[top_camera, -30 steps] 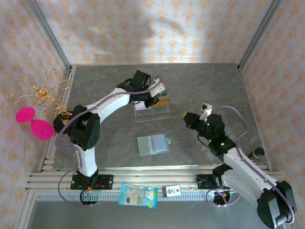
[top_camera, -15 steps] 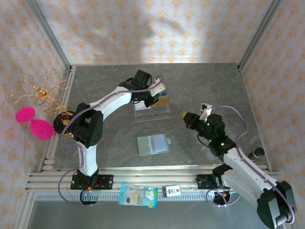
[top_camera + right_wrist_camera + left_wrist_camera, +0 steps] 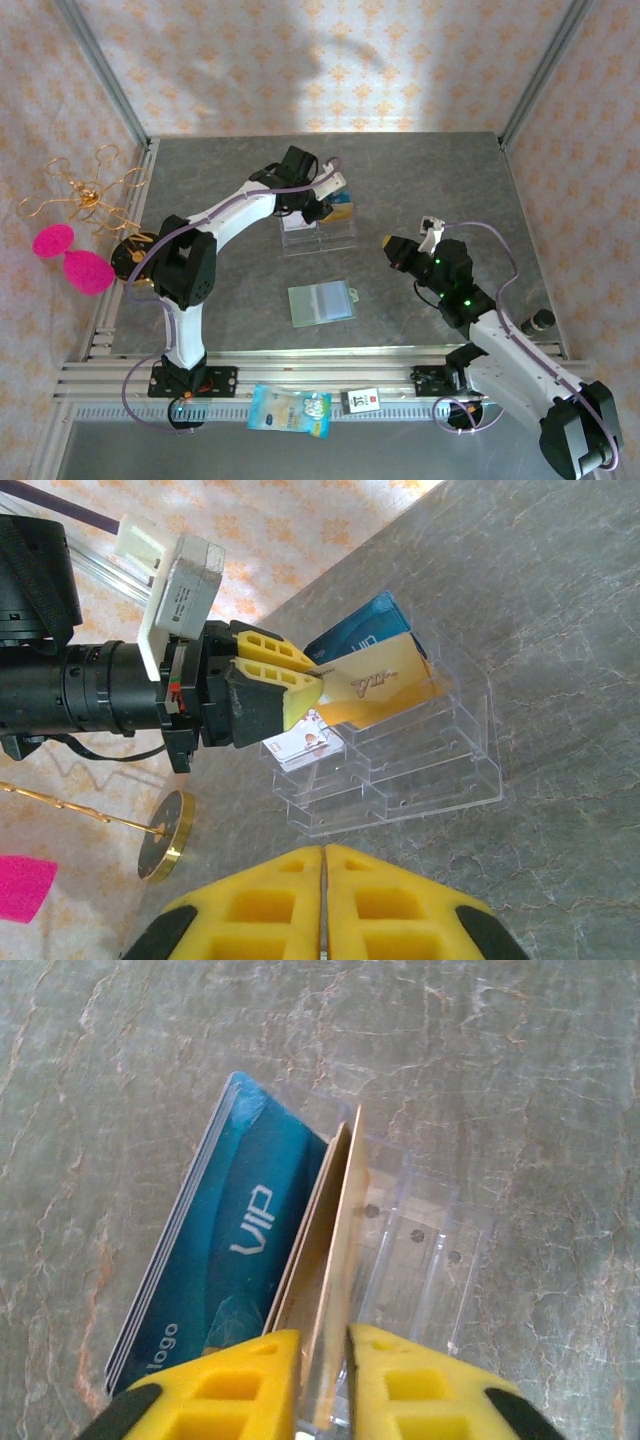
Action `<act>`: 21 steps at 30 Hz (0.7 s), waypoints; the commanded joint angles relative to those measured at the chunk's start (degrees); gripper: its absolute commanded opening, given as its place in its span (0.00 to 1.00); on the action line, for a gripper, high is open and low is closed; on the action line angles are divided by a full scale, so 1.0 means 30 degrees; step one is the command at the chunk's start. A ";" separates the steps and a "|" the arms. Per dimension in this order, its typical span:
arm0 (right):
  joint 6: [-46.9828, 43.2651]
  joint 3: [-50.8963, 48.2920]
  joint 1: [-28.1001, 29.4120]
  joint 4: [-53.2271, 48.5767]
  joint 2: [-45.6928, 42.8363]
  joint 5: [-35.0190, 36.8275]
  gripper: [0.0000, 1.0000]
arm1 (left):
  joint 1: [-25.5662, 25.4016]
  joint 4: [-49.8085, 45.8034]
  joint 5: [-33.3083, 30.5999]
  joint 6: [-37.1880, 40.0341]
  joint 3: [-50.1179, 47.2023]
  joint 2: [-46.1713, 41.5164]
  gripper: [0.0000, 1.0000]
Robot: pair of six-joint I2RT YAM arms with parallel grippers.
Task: Take the credit cards out of the card holder
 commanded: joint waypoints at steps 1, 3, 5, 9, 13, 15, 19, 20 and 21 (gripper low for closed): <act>-0.0242 0.0116 -0.0173 0.0470 -0.0333 -0.0361 0.11 | 0.0117 0.0046 -0.0769 -0.0733 0.0102 -0.0248 0.27; -0.0235 0.0116 -0.0147 0.0414 -0.0355 -0.0340 0.14 | 0.0118 0.0213 -0.0801 -0.1004 0.0054 -0.0513 0.27; -0.0226 0.0145 -0.0143 0.0327 -0.0346 -0.0396 0.21 | 0.0116 0.0339 -0.0650 -0.1645 0.0181 -0.0750 0.26; -0.0360 0.0167 -0.0136 0.0248 0.0019 -0.0832 0.41 | 0.0103 0.2631 0.0909 -0.4109 -0.1240 -0.3206 0.29; -0.0629 0.0529 -0.0125 0.0612 0.1463 -0.1410 0.37 | 0.0137 0.7007 0.0963 -0.7391 -0.4729 -0.5946 0.30; -0.0978 0.1400 -0.0102 0.0451 0.2719 -0.1712 0.37 | 0.0116 0.8911 0.0395 -0.8878 -0.6377 -0.7089 0.31; -0.1489 0.2694 0.0229 -0.0281 0.4297 0.0125 0.34 | 0.0017 1.1147 0.0217 -1.1393 -0.8771 -0.8148 0.37; -0.1582 0.2856 0.0282 -0.0310 0.4581 0.0212 0.34 | -0.0063 1.0924 0.0348 -1.1437 -0.8768 -0.8001 0.38; -0.1584 0.3010 0.0265 -0.0340 0.4915 0.0232 0.34 | -0.0263 1.0050 -0.0090 -1.1178 -0.8314 -0.7621 0.38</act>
